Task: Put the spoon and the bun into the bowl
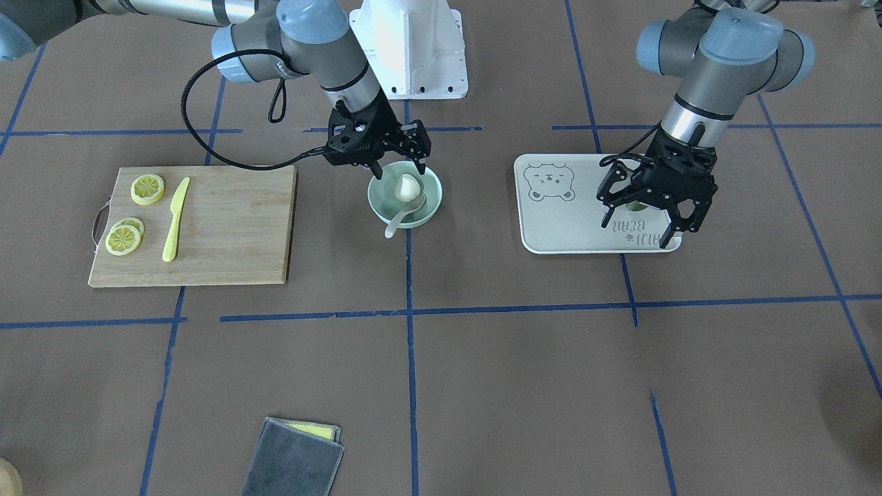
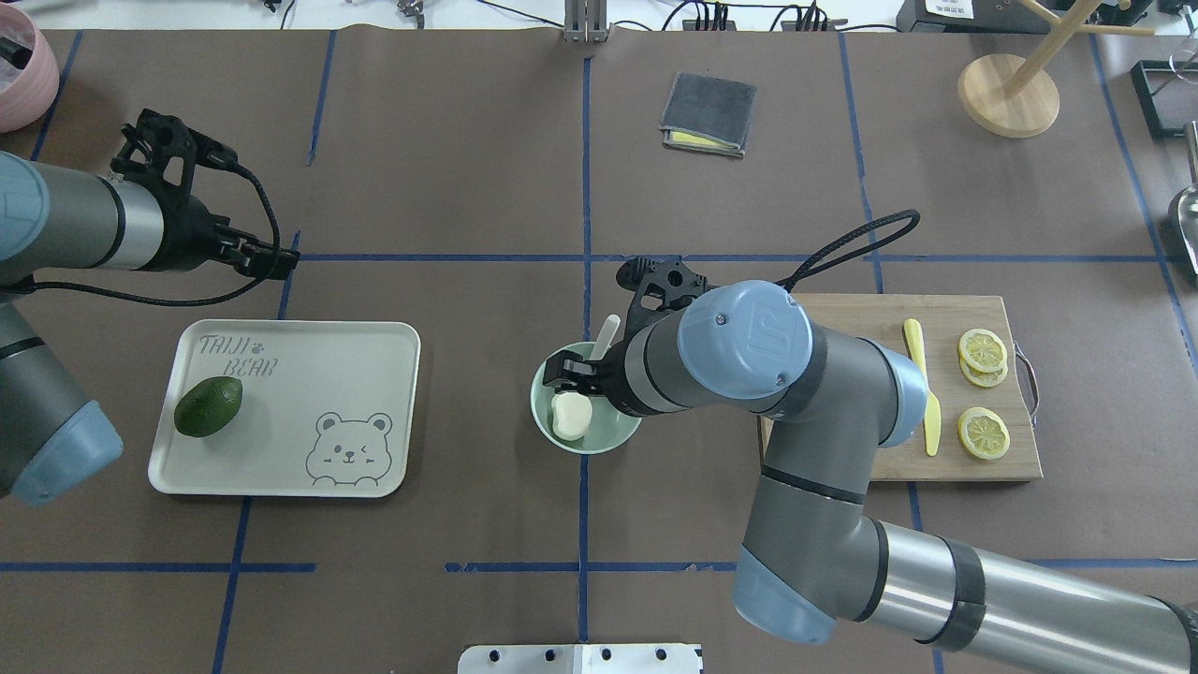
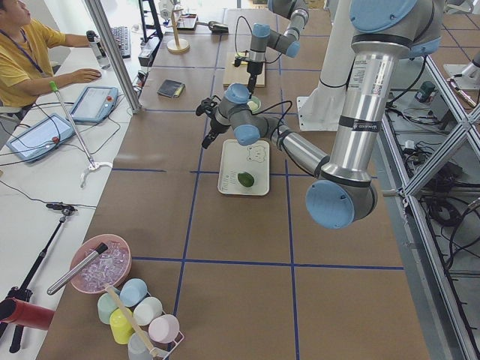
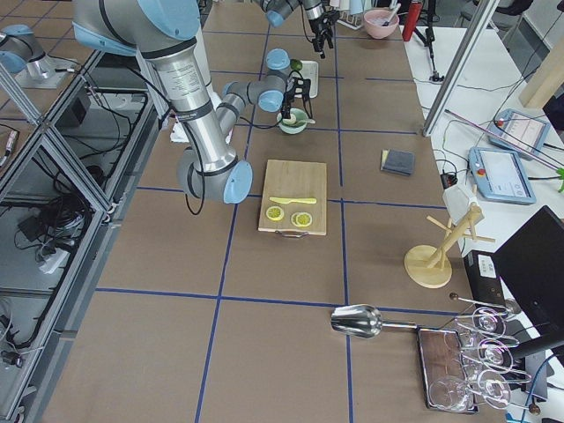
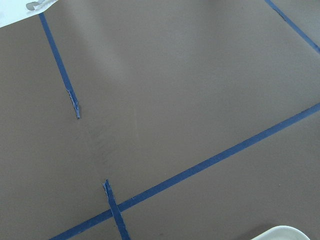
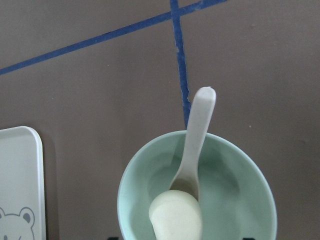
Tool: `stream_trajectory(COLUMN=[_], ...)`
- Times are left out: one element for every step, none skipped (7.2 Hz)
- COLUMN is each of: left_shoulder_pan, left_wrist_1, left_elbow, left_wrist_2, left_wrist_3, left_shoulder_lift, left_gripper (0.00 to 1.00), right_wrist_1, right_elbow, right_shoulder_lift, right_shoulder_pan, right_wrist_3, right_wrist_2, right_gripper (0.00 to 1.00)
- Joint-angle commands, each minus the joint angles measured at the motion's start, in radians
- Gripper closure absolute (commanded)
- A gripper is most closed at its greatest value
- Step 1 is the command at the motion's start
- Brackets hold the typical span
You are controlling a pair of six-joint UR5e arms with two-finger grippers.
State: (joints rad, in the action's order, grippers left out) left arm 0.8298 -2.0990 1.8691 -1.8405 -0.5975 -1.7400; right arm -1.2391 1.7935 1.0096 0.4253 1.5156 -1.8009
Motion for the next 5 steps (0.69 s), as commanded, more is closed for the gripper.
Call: stream_trajectory(left_shoulder_pan=[0.124, 0.191, 0.271, 0.367, 0.44], left_wrist_1=[-0.003, -0.001, 0.004, 0.016, 0.033], left_elbow=[0.002, 0.001, -0.01, -0.025, -0.046], left_wrist_2=[-0.092, -0.132, -0.208, -0.259, -0.281], left_wrist_3=[0.175, 0.27, 0.365, 0.513, 0.616], left_shoulder_lift=[0.075, 0.112, 0.138, 0.166, 0.192], left_gripper=[0.0, 0.0, 0.0, 0.0, 0.0], right_wrist_1=[0.007, 0.009, 0.009, 0.007, 0.001], right_elbow=[0.154, 0.184, 0.225, 0.23, 0.219], right_shoulder_lift=[0.186, 0.267, 0.373, 0.468, 0.559], right_shoulder_pan=[0.092, 0.198, 0.287, 0.416, 0.55], right_wrist_3=[-0.027, -0.119, -0.29, -0.477, -0.687], right_wrist_2=[-0.102, -0.205, -0.289, -0.386, -0.469], right_gripper=[0.15, 0.15, 0.15, 0.15, 0.16])
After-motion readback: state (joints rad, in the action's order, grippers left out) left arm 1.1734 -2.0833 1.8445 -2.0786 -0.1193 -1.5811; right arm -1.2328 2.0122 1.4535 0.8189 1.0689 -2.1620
